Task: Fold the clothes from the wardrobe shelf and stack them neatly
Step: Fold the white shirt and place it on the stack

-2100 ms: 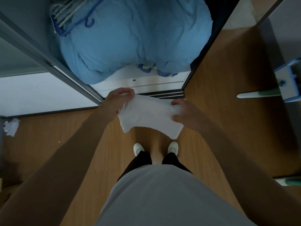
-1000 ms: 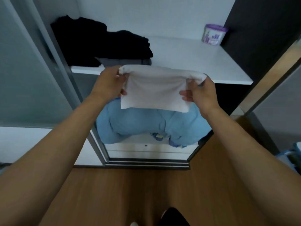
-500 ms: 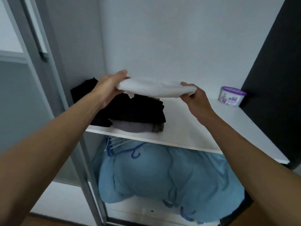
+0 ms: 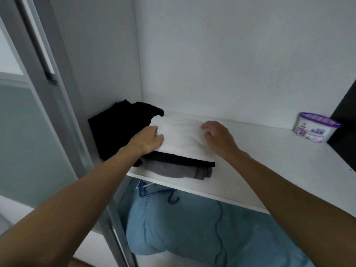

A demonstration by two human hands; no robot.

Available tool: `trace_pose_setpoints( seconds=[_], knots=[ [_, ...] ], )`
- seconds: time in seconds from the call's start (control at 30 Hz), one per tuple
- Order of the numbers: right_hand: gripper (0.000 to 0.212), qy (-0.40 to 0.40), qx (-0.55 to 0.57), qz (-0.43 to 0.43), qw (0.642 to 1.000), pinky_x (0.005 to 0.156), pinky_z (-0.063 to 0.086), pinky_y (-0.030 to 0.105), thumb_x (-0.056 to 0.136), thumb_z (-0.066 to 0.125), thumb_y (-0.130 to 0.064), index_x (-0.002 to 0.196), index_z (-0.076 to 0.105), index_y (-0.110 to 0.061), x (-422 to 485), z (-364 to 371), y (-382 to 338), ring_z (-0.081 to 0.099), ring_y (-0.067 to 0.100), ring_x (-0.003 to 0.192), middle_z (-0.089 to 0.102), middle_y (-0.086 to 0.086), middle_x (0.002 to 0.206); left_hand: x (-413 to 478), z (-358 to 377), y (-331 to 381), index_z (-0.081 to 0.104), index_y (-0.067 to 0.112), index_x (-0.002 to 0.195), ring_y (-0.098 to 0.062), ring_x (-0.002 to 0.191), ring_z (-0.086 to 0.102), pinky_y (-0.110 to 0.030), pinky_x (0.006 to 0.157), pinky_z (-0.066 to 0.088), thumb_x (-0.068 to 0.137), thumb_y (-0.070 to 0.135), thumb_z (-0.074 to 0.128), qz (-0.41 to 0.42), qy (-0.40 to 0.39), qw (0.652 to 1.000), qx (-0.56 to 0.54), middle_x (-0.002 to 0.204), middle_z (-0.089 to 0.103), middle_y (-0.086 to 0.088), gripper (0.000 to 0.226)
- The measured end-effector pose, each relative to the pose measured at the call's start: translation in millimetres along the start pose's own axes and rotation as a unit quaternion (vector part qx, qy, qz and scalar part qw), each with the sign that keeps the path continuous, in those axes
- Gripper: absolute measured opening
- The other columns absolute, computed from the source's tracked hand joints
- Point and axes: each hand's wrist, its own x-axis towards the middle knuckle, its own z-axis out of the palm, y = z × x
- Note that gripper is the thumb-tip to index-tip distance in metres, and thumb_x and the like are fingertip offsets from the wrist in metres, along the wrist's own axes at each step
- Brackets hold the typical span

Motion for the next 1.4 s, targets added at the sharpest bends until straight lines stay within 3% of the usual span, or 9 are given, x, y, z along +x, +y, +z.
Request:
trace_pose_setpoints(
  seconds=[0.17,0.27,0.33,0.43,0.53,0.67,0.77,1.13,1.4],
  knots=[
    [0.047,-0.121,-0.126,-0.002,0.985,0.115,0.027,0.047,0.102,0.034,-0.038,0.147,0.037,-0.024,5,48,-37,0.032,0.027,0.143,0.031,0.005,0.158,1,10,-14,0.047,0.008,0.118,-0.032,0.113,0.051,-0.044,0.100,0.043,0.103,0.037,0.034,0.014,-0.042,0.996,0.080,0.130,0.049,-0.014,0.036],
    [0.048,-0.127,-0.183,0.026,0.975,0.115,0.020,0.054,0.101,0.029,-0.041,0.147,0.029,-0.031,-3,64,-37,0.021,0.025,0.148,0.020,0.002,0.162,1,3,-20,0.033,0.011,0.146,-0.030,0.132,0.042,-0.046,0.109,0.036,0.104,0.040,0.028,0.027,-0.085,0.992,0.094,0.152,0.034,-0.009,0.051],
    [0.047,-0.137,-0.192,0.053,0.970,0.113,0.020,0.057,0.098,0.031,-0.039,0.145,0.032,-0.031,1,62,-44,0.022,0.025,0.147,0.022,0.002,0.161,4,-11,-23,0.038,0.013,0.143,-0.032,0.134,0.042,-0.048,0.110,0.035,0.102,0.041,0.032,0.035,-0.111,0.985,0.125,0.152,0.037,-0.010,0.050],
    [0.051,-0.126,-0.170,0.099,0.972,0.114,0.015,0.061,0.096,0.036,-0.036,0.146,0.030,-0.031,6,61,-65,0.020,0.029,0.147,0.019,0.003,0.162,14,-32,-28,0.053,0.016,0.112,-0.032,0.123,0.050,-0.050,0.109,0.033,0.095,0.035,0.039,0.073,-0.036,0.981,0.174,0.127,0.053,-0.008,0.029],
    [0.058,-0.070,-0.097,0.091,0.989,0.116,0.009,0.062,0.098,0.038,-0.039,0.153,0.021,-0.030,-4,75,-96,0.011,0.029,0.151,0.011,0.002,0.166,22,-40,-43,0.037,0.019,0.146,-0.028,0.146,0.025,-0.055,0.120,0.010,0.097,0.032,0.042,0.074,0.072,0.978,0.180,0.158,0.031,-0.007,0.051],
    [0.055,-0.071,-0.181,0.049,0.980,0.116,0.005,0.065,0.101,0.030,-0.049,0.153,0.020,-0.033,-20,104,-116,0.007,0.029,0.152,0.009,0.002,0.166,28,-38,-71,0.027,0.023,0.151,-0.039,0.149,0.008,-0.066,0.116,0.001,0.100,0.038,0.036,-0.029,0.085,0.976,0.201,0.164,0.012,-0.012,0.054],
    [0.055,-0.073,-0.232,0.059,0.968,0.116,0.001,0.065,0.102,0.023,-0.053,0.154,0.015,-0.037,-23,114,-103,0.002,0.028,0.152,0.003,-0.001,0.167,31,-28,-80,0.019,0.028,0.153,-0.047,0.146,0.009,-0.072,0.112,0.011,0.101,0.043,0.032,-0.085,0.026,0.979,0.183,0.162,0.011,-0.016,0.055],
    [0.051,-0.003,-0.272,0.071,0.960,0.115,0.010,0.064,0.102,0.022,-0.047,0.153,0.026,-0.036,32,125,-36,0.015,0.027,0.150,0.020,0.001,0.163,85,-3,-70,0.021,0.032,0.153,-0.043,0.142,0.021,-0.069,0.108,0.026,0.098,0.041,0.040,-0.031,-0.001,0.974,0.224,0.158,0.024,-0.015,0.059],
    [0.050,0.013,-0.297,0.094,0.950,0.114,0.014,0.064,0.103,0.023,-0.047,0.150,0.032,-0.035,111,122,26,0.021,0.028,0.148,0.025,0.003,0.161,163,-2,-49,0.040,0.025,0.144,-0.040,0.116,0.053,-0.048,0.090,0.049,0.097,0.044,0.039,-0.025,-0.020,0.961,0.274,0.138,0.047,-0.017,0.051]
  ],
)
